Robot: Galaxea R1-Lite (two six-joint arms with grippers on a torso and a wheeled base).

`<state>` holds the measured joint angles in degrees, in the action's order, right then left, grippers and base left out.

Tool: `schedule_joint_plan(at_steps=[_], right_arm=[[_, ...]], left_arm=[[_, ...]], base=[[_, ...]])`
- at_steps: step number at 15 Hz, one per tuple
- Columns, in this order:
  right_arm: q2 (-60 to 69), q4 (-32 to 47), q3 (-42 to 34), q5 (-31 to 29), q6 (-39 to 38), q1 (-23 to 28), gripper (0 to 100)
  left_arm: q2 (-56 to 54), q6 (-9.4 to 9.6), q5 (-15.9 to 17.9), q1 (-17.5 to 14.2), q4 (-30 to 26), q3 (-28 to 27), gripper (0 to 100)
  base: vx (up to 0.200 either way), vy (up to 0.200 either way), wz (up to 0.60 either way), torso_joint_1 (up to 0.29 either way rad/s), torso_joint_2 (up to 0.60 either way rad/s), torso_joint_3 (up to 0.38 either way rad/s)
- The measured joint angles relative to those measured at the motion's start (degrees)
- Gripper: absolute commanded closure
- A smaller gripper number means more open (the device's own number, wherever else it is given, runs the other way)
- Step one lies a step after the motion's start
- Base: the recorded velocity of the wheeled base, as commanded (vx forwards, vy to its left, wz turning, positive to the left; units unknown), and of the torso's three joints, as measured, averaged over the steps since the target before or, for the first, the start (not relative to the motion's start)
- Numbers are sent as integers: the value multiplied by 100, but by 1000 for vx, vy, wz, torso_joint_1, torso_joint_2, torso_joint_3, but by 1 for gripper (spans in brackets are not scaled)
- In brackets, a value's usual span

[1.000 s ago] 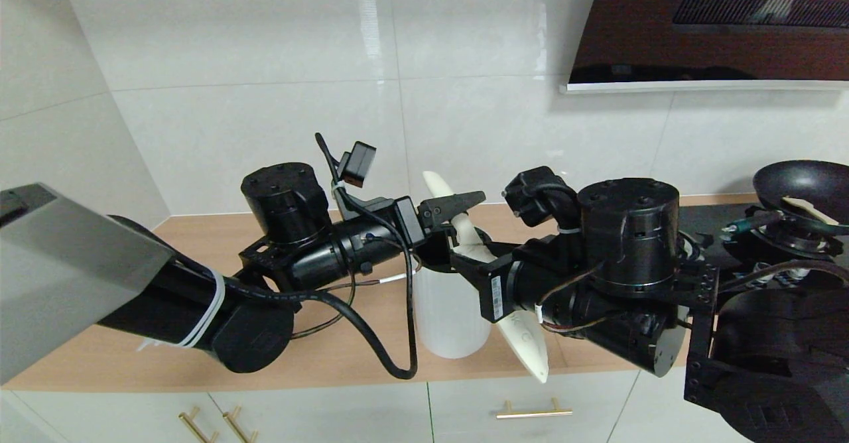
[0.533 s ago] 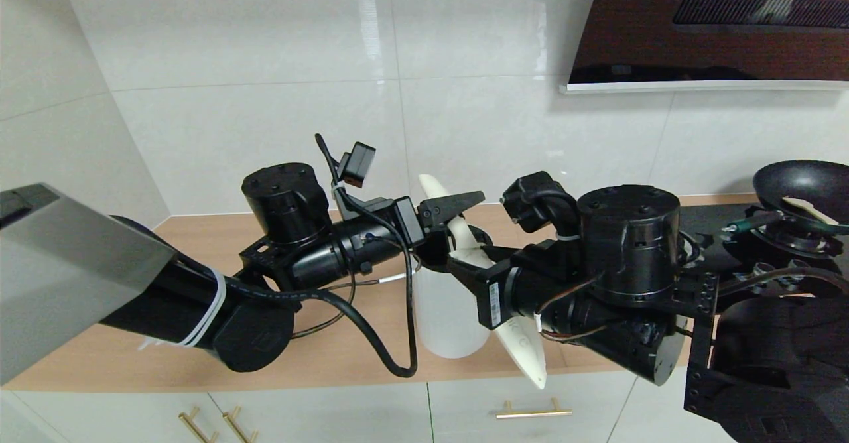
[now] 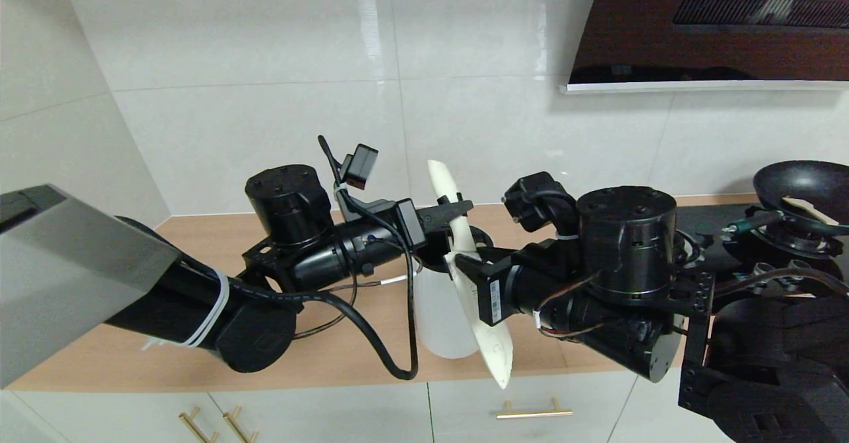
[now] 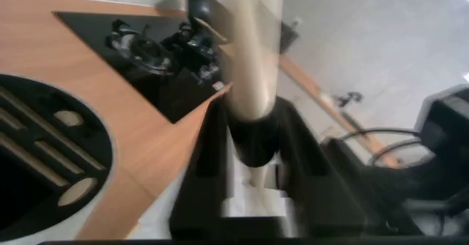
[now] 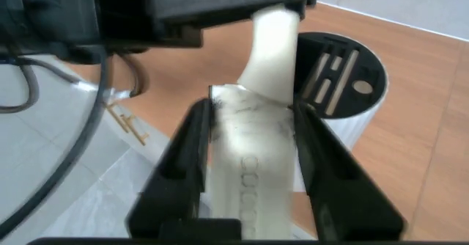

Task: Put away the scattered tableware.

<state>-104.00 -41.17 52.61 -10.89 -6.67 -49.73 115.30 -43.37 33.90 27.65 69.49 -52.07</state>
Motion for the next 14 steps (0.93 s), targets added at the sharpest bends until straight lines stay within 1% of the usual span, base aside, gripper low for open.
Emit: schedule_joint_plan(at_steps=[5,7,8,9,12,14], right_arm=[[0,-10,6,9,0,-7,100],[15,-11,5,-6,0,4,100],[50,-32,5,-22,5,39,100],[107,-54,5,-41,16,122,0],[278,-60,11,-39,29,402,0],[325,-60,17,-35,38,508,0]], left_arm=[[11,-1,-16,0,4,-18,100],[-37,5,-89,-61,11,-55,100],[-105,5,-111,-155,4,-82,100],[-204,7,-117,-296,11,-112,100],[-540,32,-130,-613,11,-206,100],[-750,121,-130,-784,23,-324,100]], base=[[0,0,0,0,0,0],[0,0,0,0,0,0],[0,0,0,0,0,0],[0,0,0,0,0,0],[0,0,0,0,0,0],[0,0,0,0,0,0]])
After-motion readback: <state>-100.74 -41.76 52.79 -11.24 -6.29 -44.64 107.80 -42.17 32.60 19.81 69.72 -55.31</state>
